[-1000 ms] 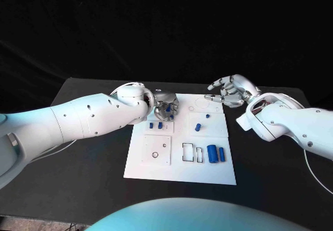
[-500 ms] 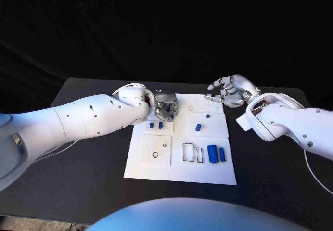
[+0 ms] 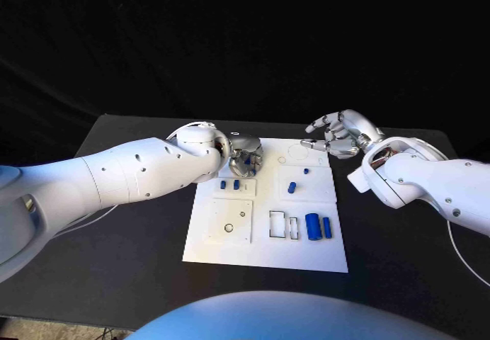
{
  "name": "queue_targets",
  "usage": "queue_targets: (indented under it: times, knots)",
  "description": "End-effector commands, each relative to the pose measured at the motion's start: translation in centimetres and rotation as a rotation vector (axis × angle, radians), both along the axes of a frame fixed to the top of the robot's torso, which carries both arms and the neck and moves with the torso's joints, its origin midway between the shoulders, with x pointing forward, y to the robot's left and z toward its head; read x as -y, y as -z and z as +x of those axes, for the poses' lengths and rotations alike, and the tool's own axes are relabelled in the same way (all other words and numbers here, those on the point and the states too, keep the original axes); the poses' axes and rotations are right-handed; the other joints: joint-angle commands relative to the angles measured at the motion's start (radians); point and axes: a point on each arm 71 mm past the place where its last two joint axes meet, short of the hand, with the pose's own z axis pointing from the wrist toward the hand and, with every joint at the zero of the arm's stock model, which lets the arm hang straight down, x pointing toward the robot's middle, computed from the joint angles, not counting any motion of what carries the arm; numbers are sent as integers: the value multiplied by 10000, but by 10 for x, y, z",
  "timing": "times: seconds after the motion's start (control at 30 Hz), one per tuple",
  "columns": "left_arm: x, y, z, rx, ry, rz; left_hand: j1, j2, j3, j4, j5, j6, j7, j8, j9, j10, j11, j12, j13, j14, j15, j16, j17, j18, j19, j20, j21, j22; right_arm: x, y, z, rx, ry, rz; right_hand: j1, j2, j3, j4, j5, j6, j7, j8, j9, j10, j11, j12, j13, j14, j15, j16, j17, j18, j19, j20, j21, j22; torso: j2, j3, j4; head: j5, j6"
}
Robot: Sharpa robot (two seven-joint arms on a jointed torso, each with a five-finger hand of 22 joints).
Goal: Assemble the parts on the task board
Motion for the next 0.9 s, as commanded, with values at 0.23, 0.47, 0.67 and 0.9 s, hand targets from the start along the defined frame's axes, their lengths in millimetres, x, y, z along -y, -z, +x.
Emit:
queue_targets:
  times: [0.23,0.47,0.67,0.9]
  knots:
    - [0,6,-1,-394,30,368,142,139,2,-241,-102,75,25,-118,-53,89,-4,25,-12,192,1,212,187,139,-138,-15,260,176,-1,0,0,37,-101,-21,-65,70,-5,13,60,-72,-22,67,-13,-38,-37,-25,8,327,-52,-20,6,198,-28,1,-51,-1,2,-2,0,10,1]
    - [-1,6,0,-358,38,330,203,200,21,-326,-106,32,76,-200,-97,70,30,1,-25,160,19,235,104,141,-187,-24,389,268,-1,0,-1,35,-76,-17,-65,70,-5,13,60,-72,-22,67,-13,-38,-37,-25,8,327,-52,-20,6,198,-28,1,-51,-1,3,0,-17,14,1]
    - [0,3,0,-44,109,-94,198,302,22,-348,-88,131,82,-208,-108,178,21,26,-20,333,16,367,299,143,-205,-15,508,346,-1,0,-1,46,-62,-12,-71,85,1,15,61,-67,-25,77,-15,-24,-40,-17,15,326,-54,-30,-5,198,-25,-1,-57,-3,-4,-2,2,-2,1]
    - [-3,-2,-1,376,123,-838,129,323,22,-331,-77,194,89,-255,-133,232,20,-46,-58,483,17,463,421,146,-195,-13,586,391,-1,0,-1,69,-51,-6,-71,85,1,15,61,-67,-25,77,-15,-24,-40,-17,15,326,-54,-30,-5,198,-25,-1,-57,-3,-6,-6,0,-16,1]
